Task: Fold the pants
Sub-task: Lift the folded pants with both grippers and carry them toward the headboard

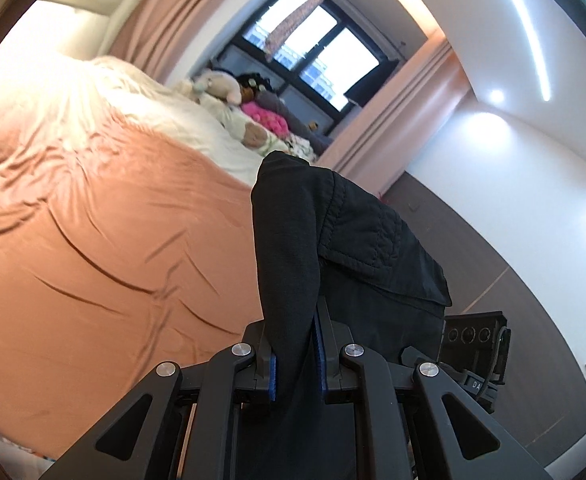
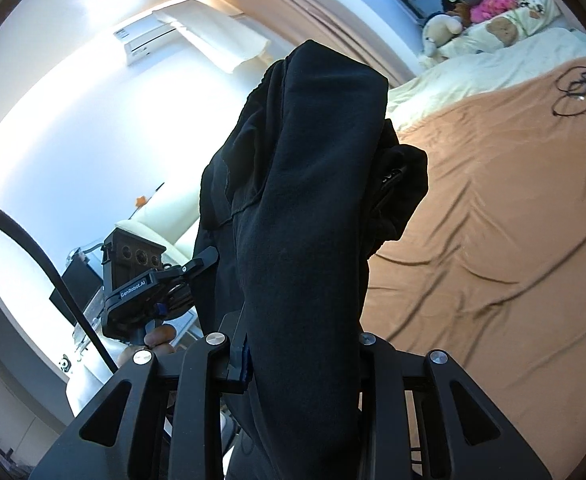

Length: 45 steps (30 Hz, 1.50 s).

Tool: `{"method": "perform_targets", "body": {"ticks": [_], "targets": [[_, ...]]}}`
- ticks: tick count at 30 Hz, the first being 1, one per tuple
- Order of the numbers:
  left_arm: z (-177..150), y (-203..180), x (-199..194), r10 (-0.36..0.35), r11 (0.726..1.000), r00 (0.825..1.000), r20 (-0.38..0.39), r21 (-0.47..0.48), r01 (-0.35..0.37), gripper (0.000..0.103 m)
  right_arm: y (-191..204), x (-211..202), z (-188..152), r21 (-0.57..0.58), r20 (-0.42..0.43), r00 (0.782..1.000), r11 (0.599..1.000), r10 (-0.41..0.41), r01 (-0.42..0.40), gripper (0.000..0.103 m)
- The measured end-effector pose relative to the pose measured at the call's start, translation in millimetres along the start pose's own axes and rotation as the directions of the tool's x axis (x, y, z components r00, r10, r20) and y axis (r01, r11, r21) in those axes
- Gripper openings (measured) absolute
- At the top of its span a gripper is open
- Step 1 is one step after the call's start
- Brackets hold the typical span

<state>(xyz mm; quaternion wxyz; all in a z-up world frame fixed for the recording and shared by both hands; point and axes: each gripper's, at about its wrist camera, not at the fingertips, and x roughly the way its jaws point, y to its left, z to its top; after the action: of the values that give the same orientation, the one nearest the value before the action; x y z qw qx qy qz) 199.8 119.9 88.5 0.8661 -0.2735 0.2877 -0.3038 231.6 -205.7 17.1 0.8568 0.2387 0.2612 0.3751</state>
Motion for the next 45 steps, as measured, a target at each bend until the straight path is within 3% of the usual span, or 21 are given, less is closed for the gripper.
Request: {"method": "perform_targets", "body": {"ticks": [13, 25, 32, 45], "targets": [[19, 38, -76, 0.049, 0.999, 0.992, 0.118, -0.020, -0.047, 0.014, 17, 65, 20, -0.059, -0.044, 0.996, 0.995, 0.081, -0.083, 0.025], [49, 116, -134, 0.108, 0.993, 0.976, 0.188, -0.060, -0.098, 0.014, 31, 158, 33, -0.082, -0.095, 0.991, 0.991, 0.094, -0.102, 0.025], [72, 165, -177, 0.166, 0.985, 0.957, 0.236, -0.093, -0.148, 0.014, 46, 239, 38, -0.114, -0.130, 0.984, 0.984, 0.121, -0.136, 0.025], [96, 251, -245, 0.311, 0.947, 0.901, 0.302, -0.172, -0.269, 0.014, 74, 374, 27, -0.168, -0.185, 0.971, 0.968, 0.154, -0.186, 0.025]]}}
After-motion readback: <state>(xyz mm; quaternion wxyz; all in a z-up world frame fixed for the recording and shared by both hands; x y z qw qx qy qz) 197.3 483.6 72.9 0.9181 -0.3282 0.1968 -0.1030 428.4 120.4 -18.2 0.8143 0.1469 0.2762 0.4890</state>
